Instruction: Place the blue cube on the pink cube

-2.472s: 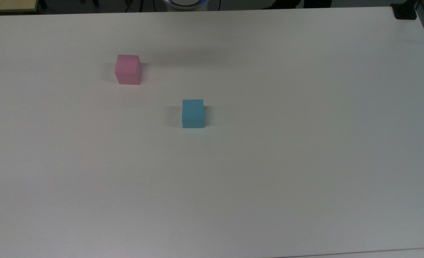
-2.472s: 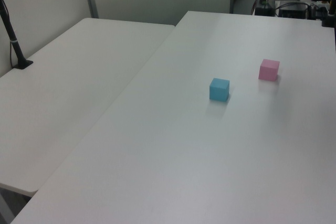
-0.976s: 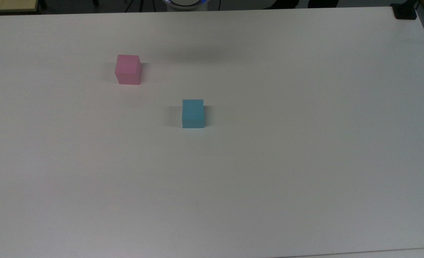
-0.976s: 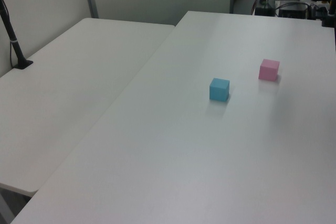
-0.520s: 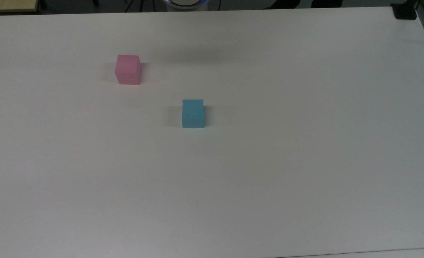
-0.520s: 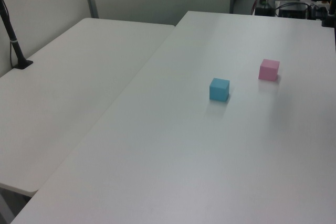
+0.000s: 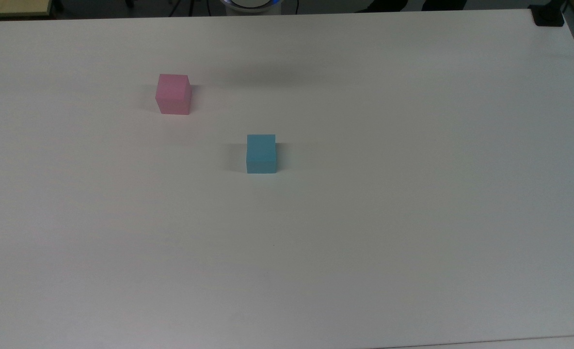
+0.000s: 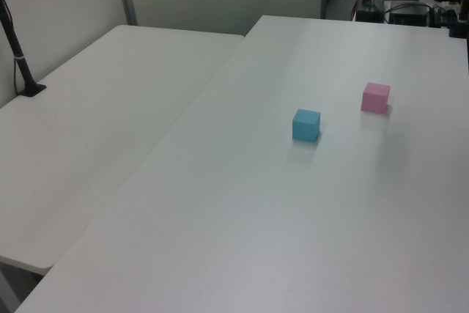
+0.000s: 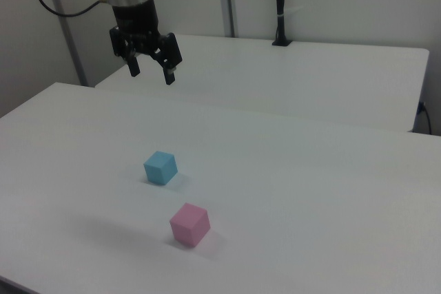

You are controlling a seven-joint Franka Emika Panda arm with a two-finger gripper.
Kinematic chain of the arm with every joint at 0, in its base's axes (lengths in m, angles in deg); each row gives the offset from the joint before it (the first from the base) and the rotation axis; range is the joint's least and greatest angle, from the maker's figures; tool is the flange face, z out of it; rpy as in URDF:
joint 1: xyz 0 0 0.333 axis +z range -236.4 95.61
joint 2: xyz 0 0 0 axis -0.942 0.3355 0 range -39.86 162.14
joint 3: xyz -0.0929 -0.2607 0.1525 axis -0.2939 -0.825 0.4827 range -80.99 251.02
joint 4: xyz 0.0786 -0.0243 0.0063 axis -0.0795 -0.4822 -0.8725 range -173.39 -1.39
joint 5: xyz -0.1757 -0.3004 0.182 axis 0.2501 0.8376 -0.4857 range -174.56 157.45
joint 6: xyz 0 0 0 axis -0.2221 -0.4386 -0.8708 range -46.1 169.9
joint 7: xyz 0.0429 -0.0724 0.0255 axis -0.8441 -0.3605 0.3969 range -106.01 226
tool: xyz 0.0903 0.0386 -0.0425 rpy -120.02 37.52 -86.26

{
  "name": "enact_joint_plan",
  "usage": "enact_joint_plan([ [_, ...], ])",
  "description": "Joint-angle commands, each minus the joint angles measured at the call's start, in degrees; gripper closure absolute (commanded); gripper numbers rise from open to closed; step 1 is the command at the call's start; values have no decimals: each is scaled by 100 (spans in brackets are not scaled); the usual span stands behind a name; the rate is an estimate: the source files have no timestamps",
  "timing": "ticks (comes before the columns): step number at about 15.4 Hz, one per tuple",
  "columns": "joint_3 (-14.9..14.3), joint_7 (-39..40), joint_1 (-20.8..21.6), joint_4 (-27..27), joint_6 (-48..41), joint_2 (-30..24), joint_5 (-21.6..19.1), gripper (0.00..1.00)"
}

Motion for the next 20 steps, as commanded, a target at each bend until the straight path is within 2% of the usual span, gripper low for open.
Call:
enact_joint_plan([
  [1, -11, 86, 70, -55, 8, -50, 7, 0],
  [17, -2, 68, 79, -64, -97, -41, 60, 0],
  [20, -2, 95, 70, -125, -97, -58, 226, 0],
])
